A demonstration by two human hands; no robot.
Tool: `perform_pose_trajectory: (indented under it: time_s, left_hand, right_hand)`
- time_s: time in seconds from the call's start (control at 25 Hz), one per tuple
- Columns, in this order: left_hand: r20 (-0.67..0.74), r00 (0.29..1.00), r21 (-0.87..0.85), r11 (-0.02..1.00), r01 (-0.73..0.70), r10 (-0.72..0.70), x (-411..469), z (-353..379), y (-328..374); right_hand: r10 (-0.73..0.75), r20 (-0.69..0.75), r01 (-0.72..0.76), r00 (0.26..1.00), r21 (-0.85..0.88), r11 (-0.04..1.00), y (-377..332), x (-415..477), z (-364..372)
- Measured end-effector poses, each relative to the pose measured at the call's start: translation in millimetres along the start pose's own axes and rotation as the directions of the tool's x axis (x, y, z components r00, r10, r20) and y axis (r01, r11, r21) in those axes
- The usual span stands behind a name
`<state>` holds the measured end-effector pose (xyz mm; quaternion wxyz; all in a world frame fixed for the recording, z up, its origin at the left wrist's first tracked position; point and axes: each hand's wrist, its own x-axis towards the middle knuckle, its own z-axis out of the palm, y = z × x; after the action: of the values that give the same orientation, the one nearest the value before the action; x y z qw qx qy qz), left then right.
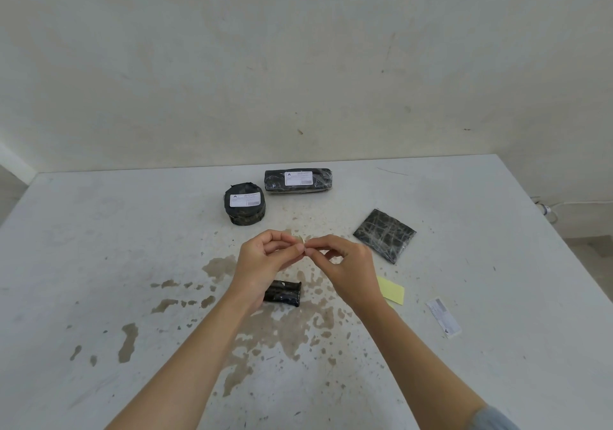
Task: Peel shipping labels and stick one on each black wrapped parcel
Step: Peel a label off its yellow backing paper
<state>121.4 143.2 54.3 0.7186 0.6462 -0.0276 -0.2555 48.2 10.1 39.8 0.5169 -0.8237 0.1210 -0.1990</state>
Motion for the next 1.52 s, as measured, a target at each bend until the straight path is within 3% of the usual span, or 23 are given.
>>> perform_pose_trajectory:
  time_s: [1.52]
  left_hand:
    - [-0.031,0.995,0.150,0.985,-0.087,0.092,-2.3,0.7,1.2]
  right_hand:
    - [0.108,0.047,-0.112,0.993,0.093,0.989,-4.5,1.1,-0.6]
